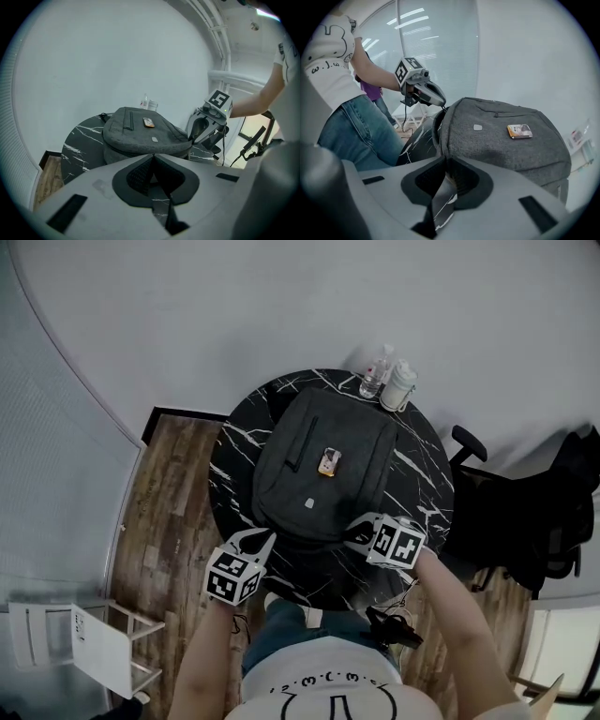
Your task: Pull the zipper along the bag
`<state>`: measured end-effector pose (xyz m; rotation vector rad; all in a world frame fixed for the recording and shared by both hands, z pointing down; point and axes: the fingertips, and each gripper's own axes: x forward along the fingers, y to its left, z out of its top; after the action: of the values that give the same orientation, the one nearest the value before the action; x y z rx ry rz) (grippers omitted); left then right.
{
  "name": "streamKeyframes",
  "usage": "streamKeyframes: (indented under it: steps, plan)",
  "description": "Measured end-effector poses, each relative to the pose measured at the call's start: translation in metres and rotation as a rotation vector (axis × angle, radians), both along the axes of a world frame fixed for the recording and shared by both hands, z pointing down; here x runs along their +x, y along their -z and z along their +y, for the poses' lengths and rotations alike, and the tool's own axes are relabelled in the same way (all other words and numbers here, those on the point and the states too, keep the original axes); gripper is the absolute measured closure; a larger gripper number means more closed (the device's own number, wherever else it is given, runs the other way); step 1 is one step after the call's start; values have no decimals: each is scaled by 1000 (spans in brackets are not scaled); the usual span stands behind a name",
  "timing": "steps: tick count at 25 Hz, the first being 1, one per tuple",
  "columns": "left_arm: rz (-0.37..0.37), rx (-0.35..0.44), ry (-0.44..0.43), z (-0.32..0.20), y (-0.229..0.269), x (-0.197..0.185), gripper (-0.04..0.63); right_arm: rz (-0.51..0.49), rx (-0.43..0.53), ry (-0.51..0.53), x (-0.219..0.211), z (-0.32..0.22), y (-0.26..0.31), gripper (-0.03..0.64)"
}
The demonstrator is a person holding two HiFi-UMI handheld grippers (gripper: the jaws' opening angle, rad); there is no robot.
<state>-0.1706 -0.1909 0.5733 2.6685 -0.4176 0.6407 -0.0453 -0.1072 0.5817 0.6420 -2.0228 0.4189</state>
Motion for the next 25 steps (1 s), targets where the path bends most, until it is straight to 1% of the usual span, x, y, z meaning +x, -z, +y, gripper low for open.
streamKeyframes:
  steps: [6,11,17,20,23,25]
  plan:
    - [13,-18,-57,10,-2,14,578,24,-26,-9,26,14,1,523]
    - [16,-27,-75,18,-3,22,578,33,-43,-2,47,26,-1,523]
    - [23,-36,-67,24,-2,29,578,31,-55,-13,76,36,-1,522]
    - [30,-41,-51,29,-2,34,578,45,-58,-25,91,40,-2,522]
    - [50,-57,-26,36,-1,34,580,72,-44,-54,95,41,-4,514]
    - [59,-59,-18,40,-1,34,580,93,-25,-77,92,40,-2,497]
